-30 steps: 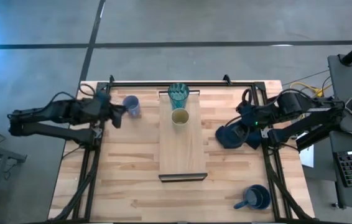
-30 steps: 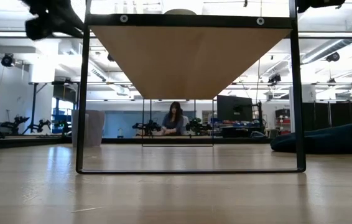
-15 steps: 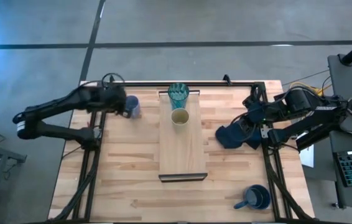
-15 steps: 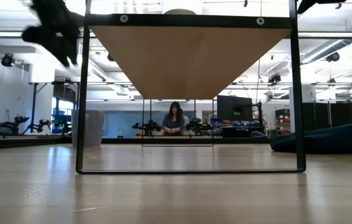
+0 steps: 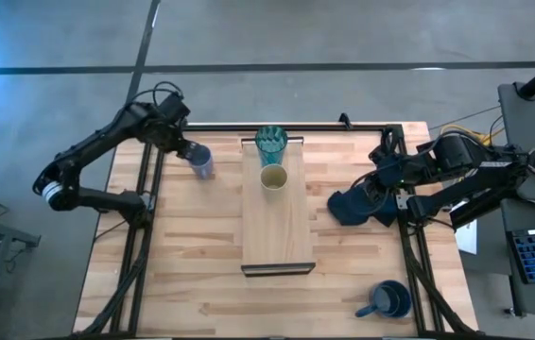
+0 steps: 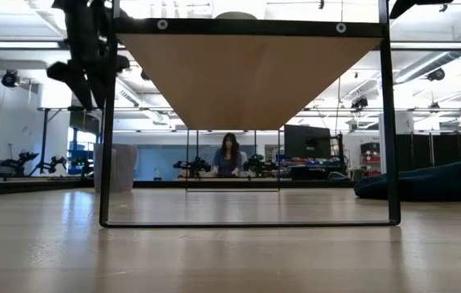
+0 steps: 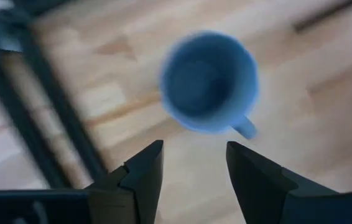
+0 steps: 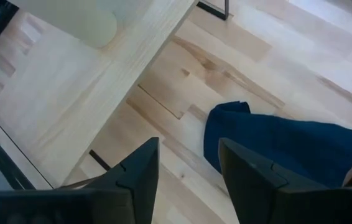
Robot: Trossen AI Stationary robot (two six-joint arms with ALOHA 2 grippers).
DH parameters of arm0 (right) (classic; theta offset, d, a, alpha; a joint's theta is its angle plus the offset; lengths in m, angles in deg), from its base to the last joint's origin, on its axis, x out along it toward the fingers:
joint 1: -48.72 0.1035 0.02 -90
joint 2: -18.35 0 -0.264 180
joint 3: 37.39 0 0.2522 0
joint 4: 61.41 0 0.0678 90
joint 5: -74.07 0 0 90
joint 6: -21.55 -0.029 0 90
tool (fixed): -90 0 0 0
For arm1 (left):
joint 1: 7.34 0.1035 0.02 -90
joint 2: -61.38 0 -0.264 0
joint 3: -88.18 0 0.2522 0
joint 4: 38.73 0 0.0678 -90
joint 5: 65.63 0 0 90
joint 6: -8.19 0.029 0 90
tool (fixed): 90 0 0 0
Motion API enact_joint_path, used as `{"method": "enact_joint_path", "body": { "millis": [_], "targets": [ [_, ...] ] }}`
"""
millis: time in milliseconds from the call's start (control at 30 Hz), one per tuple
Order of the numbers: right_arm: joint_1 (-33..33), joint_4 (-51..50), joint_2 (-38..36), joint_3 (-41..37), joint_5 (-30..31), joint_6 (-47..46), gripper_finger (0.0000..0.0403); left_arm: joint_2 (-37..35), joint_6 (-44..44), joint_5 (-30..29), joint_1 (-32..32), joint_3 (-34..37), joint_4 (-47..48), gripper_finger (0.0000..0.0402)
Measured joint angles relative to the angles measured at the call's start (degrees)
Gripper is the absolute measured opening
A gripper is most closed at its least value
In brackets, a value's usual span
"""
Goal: Stack small to large cups/mugs on shelf
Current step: Put the light blue mug on the shelf
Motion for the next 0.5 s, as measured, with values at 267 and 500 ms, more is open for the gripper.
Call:
{"method": "enact_joint_path", "body": {
  "millis": [267,500],
  "targets": [
    [0.0,0.0,0.0,0.0,0.1,1.1,0.016,6.6,3.3,1.1,3.5,0.5,-0.8,0.0162],
    [0.0,0.0,0.0,0.0,1.0,0.2,0.016,10.7,2.2,1.0,5.2,0.5,-1.8,0.0162]
  ]
}}
